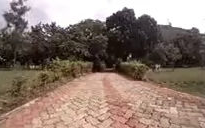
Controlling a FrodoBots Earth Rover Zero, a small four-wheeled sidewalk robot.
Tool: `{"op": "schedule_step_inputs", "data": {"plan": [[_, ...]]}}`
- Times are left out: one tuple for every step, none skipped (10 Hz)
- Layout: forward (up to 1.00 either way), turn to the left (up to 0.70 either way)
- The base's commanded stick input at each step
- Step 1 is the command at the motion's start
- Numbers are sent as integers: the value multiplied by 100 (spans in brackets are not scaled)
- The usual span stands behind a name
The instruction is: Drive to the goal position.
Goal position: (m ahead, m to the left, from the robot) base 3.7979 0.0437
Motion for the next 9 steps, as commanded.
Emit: {"op": "schedule_step_inputs", "data": {"plan": [[70, 0], [70, 0], [70, 0], [70, 0], [70, 0], [70, 0], [70, 0], [70, -12], [70, -26]]}}
